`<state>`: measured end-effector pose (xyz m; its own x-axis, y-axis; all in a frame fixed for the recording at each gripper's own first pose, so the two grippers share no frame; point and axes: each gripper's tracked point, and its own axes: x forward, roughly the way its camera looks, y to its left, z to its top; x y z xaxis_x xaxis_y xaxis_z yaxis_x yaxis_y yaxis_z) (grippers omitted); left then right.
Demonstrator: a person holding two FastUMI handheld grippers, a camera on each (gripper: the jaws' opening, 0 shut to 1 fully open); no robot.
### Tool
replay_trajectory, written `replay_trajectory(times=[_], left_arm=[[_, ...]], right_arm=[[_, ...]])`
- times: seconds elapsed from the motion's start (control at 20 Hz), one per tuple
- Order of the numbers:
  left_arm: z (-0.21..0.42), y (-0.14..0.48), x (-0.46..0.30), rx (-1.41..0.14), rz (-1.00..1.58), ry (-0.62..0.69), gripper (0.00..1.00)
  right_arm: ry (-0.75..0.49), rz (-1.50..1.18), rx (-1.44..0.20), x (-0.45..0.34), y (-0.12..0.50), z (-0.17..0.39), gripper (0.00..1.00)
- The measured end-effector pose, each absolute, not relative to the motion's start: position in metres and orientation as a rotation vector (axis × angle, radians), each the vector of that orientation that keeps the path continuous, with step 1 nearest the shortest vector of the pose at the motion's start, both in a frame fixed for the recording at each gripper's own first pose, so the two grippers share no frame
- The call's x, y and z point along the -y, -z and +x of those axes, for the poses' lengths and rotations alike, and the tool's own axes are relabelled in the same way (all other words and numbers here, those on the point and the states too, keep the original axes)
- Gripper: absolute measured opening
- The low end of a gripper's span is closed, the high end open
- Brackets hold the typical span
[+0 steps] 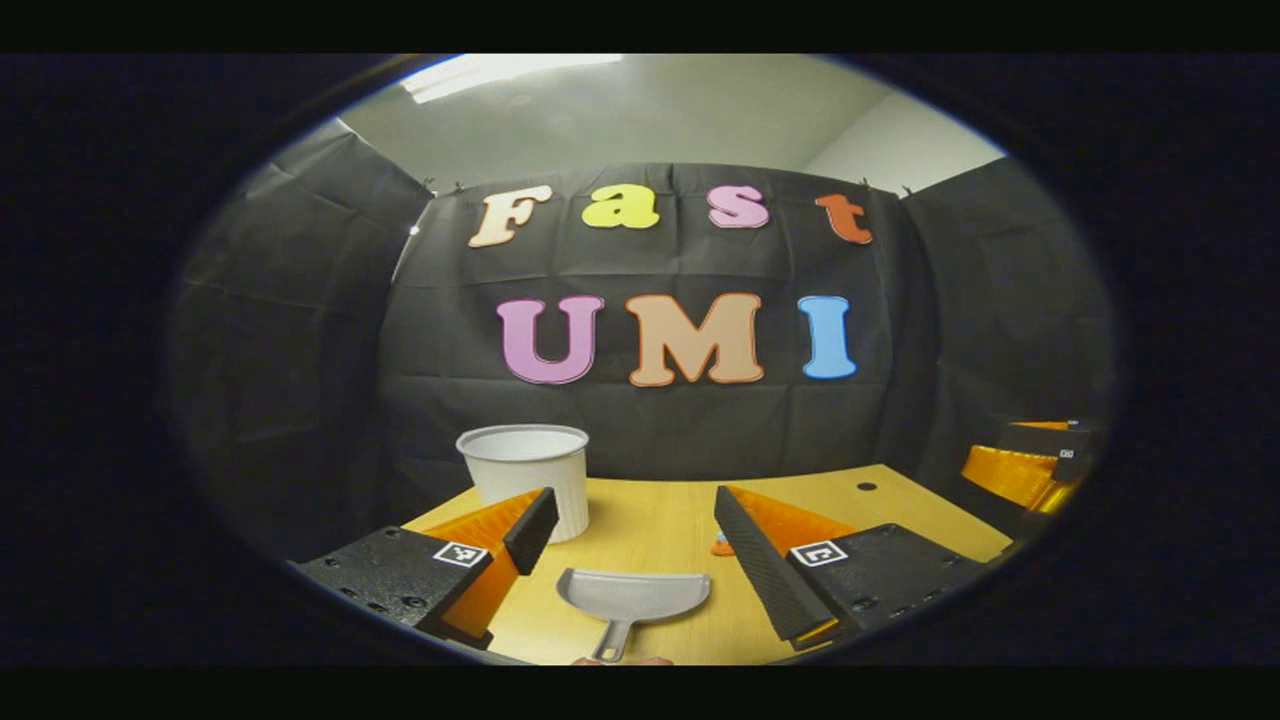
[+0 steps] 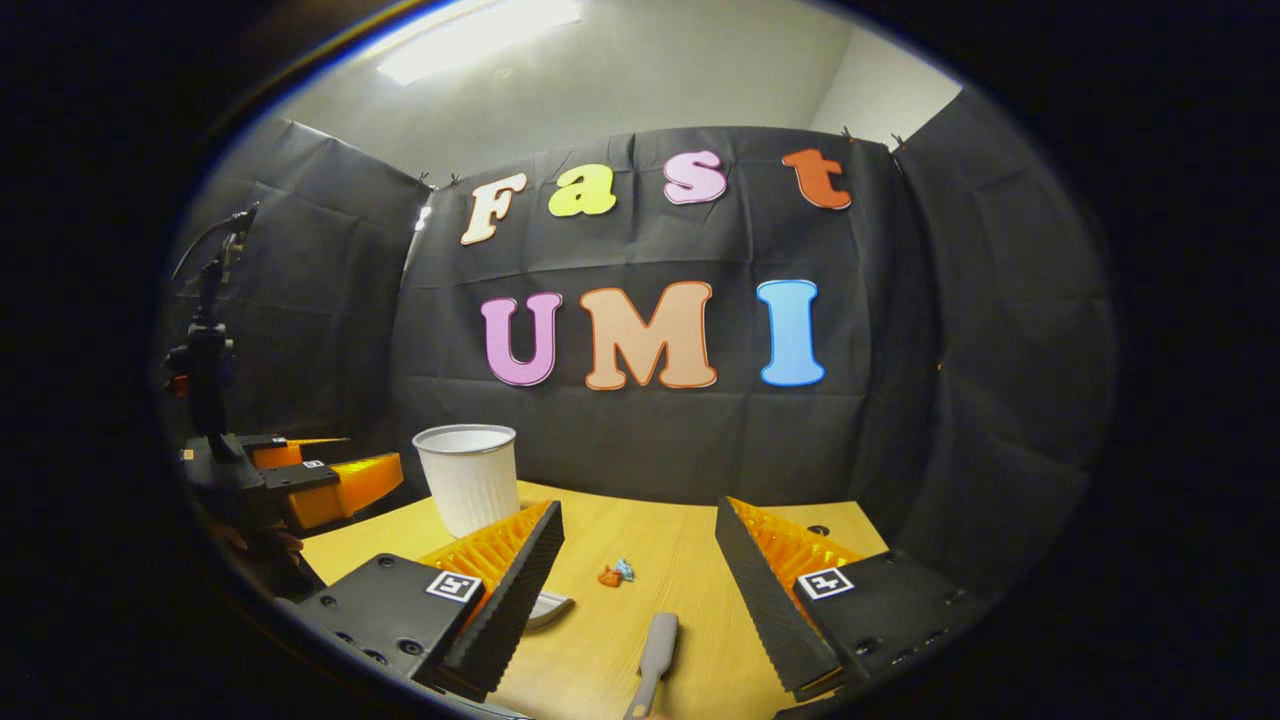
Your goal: Pick up the small broom and dustpan from the desktop, sweep the trash into the dustpan with the broom, and then empty the trash into the garbage bin.
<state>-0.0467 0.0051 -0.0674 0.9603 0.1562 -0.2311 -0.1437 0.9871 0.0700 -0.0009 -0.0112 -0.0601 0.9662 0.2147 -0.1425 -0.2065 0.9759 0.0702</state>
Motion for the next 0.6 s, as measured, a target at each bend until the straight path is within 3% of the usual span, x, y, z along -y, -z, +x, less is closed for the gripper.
replay_trajectory(times=[0.2, 0.6], left_arm=[[-0.052, 0.106, -0.005, -0.378, 0.1, -0.122, 0.94], [-0.068, 0.209, -0.012, -0.686, 0.062, -0.065, 0.92]], right_arm=[[-0.232, 0.055, -0.258, 0.013, 0.093, 0.007, 0.98], [-0.249, -0.029, -0.628, -0.006, 0.203, 0.011, 0.99]])
